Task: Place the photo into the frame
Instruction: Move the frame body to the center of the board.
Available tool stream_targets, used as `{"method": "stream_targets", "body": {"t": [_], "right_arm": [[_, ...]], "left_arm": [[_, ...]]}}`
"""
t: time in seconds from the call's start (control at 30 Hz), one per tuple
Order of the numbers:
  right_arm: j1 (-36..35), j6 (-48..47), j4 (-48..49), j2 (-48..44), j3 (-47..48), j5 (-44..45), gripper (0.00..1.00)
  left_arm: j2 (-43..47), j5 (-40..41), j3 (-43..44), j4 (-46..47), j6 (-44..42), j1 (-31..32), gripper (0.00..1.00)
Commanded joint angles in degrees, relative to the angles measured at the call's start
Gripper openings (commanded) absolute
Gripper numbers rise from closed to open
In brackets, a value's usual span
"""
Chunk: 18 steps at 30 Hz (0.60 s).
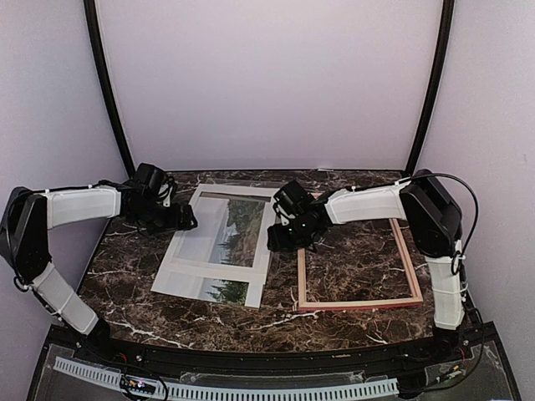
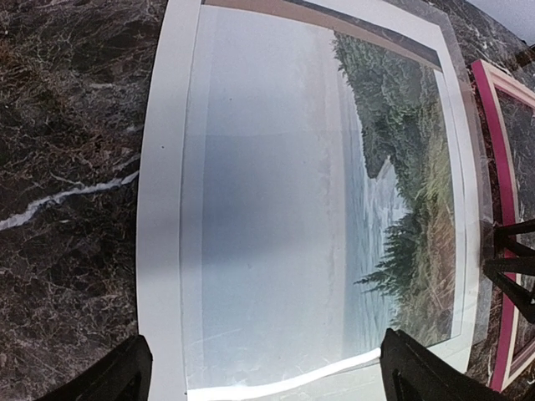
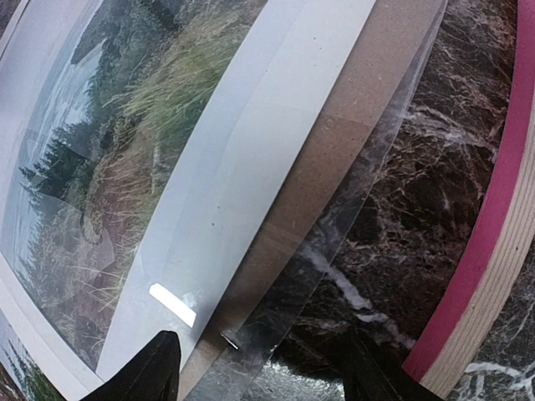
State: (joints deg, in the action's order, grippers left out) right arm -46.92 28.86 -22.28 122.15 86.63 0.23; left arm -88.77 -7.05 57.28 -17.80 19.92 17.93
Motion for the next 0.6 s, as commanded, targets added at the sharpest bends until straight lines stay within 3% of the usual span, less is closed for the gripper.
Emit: {"method": "stream_targets", "body": {"t": [0.0, 0.57], "right_arm": [[1.1, 2.1, 1.1, -0.5, -2.0, -1.5, 0.68], [3.5, 10.5, 12.5, -1.3, -8.6, -10.6, 0.66]], "left_arm": [[-3.2, -2.4, 2.5, -2.3, -1.4, -1.7, 0.98], [-15.9, -10.5, 15.6, -12.2, -8.9, -7.8, 0.95]]}}
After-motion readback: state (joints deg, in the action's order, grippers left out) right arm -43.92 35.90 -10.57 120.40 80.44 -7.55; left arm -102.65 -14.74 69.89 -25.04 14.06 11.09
